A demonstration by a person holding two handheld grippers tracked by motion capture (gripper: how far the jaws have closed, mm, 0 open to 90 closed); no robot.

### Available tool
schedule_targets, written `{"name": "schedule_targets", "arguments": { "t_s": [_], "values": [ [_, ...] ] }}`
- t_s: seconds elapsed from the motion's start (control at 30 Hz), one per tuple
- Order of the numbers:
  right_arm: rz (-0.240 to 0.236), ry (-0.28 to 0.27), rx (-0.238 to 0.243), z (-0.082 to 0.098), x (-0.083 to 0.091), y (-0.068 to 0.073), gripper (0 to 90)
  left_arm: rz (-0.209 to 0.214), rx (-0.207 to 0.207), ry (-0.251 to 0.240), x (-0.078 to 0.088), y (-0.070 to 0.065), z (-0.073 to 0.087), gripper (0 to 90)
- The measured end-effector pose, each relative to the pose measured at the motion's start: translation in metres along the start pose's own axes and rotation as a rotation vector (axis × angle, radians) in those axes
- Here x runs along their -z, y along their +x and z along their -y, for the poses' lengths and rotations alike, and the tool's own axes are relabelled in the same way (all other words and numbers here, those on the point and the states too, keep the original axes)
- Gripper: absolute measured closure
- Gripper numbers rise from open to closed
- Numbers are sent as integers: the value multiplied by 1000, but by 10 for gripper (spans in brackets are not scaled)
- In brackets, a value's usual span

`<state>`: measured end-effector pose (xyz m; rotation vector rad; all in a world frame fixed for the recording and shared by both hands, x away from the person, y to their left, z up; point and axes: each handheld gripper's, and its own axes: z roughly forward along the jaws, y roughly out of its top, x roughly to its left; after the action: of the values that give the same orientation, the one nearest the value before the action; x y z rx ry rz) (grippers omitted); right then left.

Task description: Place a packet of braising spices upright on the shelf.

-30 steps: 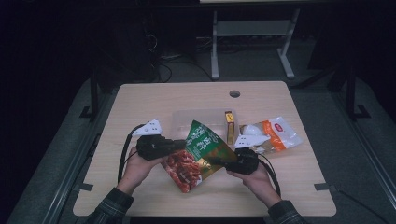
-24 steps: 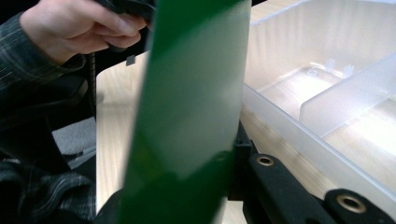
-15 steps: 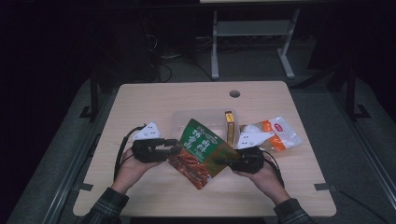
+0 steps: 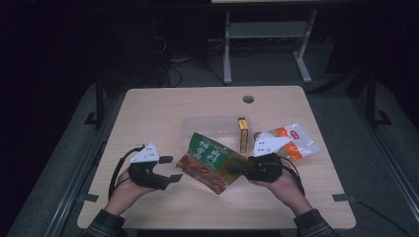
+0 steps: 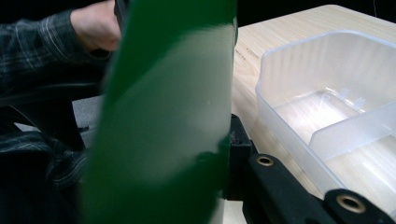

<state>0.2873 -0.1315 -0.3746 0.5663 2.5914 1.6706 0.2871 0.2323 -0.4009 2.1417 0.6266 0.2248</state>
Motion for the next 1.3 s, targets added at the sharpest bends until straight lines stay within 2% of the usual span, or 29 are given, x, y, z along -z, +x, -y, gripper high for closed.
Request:
{"name": "schedule_targets", "arguments": {
  "t_s": [0.13,0.2,0.23,0.33,0.37,0.43,0.5,0.57,0.77,0.8,0.9,0.93,1.1,1.3],
  "values": [
    [-13,-23,-21,-4,5,0,898,-14,20,16,4,0,15,217],
    [-14,-30,-23,-7,7,1,898,-27,18,32,4,-1,23,194],
    [-14,-36,-23,-8,8,1,898,-34,-5,52,4,1,27,186],
    [-6,-41,-32,-13,10,0,898,-36,24,55,4,2,34,159],
    [0,-45,-31,-14,10,-1,898,-42,20,59,4,4,35,151],
    [13,-47,-41,-18,10,-4,898,-47,14,72,5,6,37,148],
    [26,-49,-48,-21,10,-5,898,-50,24,67,4,7,38,145],
    [41,-51,-52,-25,11,-8,898,-65,8,82,2,10,40,145],
    [94,-54,-75,-39,12,-17,898,-86,21,100,-1,17,45,142],
    [103,-54,-79,-41,12,-19,899,-86,33,93,-1,17,45,141],
    [129,-62,-97,-48,12,-24,899,-90,24,95,0,17,45,140],
    [138,-65,-103,-50,12,-26,899,-91,34,91,0,16,45,139],
    [175,-87,-126,-65,10,-34,899,-93,32,97,-1,15,46,140],
    [218,-61,-145,-79,0,-43,898,-96,25,103,-2,16,47,139]
  ]
}}
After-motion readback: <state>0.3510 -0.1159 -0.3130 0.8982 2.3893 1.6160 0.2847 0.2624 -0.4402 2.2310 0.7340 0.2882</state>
